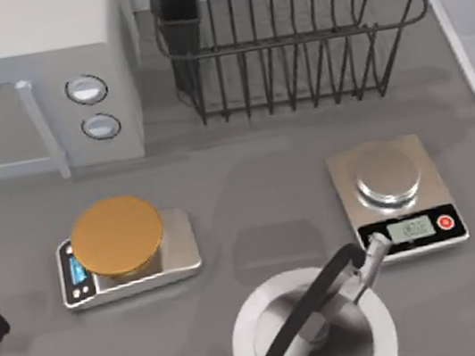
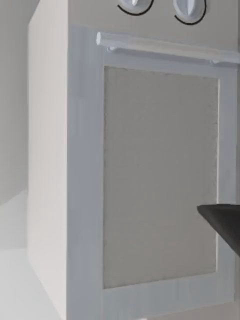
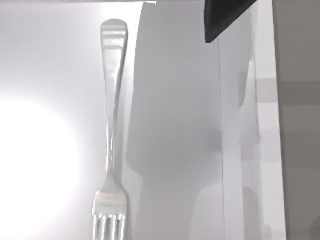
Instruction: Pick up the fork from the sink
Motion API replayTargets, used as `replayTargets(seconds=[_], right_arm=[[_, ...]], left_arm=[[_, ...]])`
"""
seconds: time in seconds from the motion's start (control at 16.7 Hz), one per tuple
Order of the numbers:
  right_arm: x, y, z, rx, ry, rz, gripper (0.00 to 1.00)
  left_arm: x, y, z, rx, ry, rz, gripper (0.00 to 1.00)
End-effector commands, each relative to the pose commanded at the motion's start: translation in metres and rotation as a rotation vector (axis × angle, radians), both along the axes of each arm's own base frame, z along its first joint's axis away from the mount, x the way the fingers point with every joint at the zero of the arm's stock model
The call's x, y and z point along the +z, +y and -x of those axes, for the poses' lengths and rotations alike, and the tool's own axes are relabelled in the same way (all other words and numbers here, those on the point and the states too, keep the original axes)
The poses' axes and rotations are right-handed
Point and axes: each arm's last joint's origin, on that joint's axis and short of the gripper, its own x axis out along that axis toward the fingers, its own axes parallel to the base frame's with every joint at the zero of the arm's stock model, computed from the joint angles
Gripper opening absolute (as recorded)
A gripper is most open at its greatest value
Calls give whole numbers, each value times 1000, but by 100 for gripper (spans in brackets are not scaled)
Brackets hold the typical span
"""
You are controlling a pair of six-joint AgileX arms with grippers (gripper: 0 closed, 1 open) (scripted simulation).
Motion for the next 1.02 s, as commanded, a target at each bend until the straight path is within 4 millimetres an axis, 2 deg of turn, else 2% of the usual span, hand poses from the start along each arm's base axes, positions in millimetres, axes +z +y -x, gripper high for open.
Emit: replayTargets(seconds=[0.18,0.36,0.48,0.84,1.02], right_arm=[[-38,-11,-27,-2,121,-21,100],[-64,-18,-40,-2,193,-35,100],[-71,-19,-42,-3,211,-38,100],[-72,-17,-43,3,212,-38,100],[-98,-18,-46,2,218,-39,100]], left_arm=[[0,0,0,0,0,0,100],[0,0,0,0,0,0,100],[0,0,0,0,0,0,100],[0,0,0,0,0,0,100],[0,0,0,0,0,0,100]])
